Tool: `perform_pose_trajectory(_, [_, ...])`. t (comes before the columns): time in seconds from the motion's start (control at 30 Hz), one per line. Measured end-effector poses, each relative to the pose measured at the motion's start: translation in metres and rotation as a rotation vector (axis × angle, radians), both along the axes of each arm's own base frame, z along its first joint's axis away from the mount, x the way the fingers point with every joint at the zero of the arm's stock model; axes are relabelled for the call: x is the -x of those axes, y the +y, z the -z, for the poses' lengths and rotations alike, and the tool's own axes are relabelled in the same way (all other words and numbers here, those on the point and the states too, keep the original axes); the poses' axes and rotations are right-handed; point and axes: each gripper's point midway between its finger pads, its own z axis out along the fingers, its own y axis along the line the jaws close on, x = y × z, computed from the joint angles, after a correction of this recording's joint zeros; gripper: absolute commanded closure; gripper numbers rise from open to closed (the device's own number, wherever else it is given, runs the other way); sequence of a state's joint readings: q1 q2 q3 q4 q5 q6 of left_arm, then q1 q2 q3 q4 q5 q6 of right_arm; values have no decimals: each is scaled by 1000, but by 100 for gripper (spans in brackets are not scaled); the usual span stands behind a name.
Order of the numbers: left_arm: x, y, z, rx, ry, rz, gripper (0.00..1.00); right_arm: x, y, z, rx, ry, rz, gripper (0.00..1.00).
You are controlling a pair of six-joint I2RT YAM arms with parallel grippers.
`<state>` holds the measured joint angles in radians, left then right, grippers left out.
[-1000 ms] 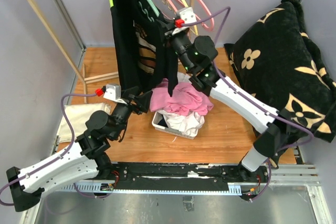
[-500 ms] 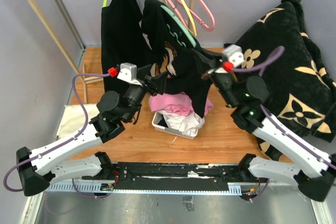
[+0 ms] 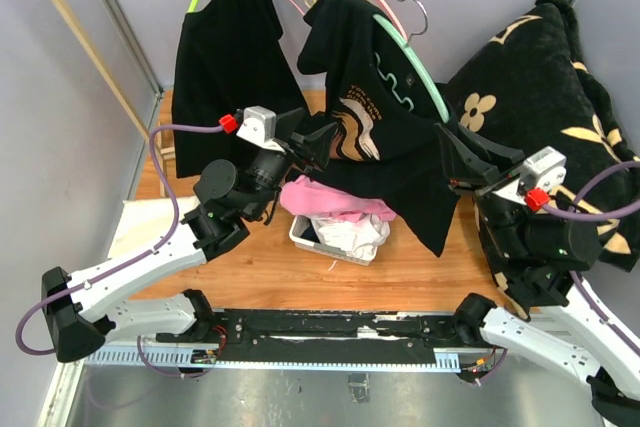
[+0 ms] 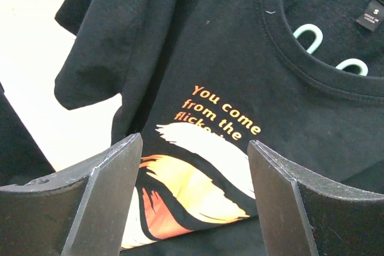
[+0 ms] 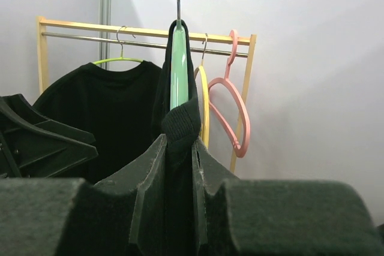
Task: Remove the t-shirt from the hanger
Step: Pick up the hanger from the clothesline, then remove the T-shirt from the hanger.
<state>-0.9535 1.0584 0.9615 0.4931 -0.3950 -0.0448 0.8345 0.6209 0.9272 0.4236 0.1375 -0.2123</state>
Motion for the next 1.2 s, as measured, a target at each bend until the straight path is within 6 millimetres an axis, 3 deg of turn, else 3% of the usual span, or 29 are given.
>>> perform_pose_trajectory(0.43, [2, -4, -1, -10, -12, 23, 24, 8, -14, 17, 14, -13, 30, 99])
perform_pose_trajectory(0.73, [4, -5, -4, -21, -24, 33, 23, 16, -29, 13, -10, -42, 58, 99])
perform_pose_trajectory(0.87, [4, -12, -25, -22, -61, 47, 23, 15, -27, 15, 2, -37, 55, 99])
perform_pose_trajectory(1.07, [-3, -26, -78, -32, -162, 43, 22, 12, -18, 23, 38, -20, 36, 99])
perform_pose_trajectory(1.2, [-11, -36, -92, -47, -195, 41, 22, 11, -11, 28, 62, -9, 17, 99])
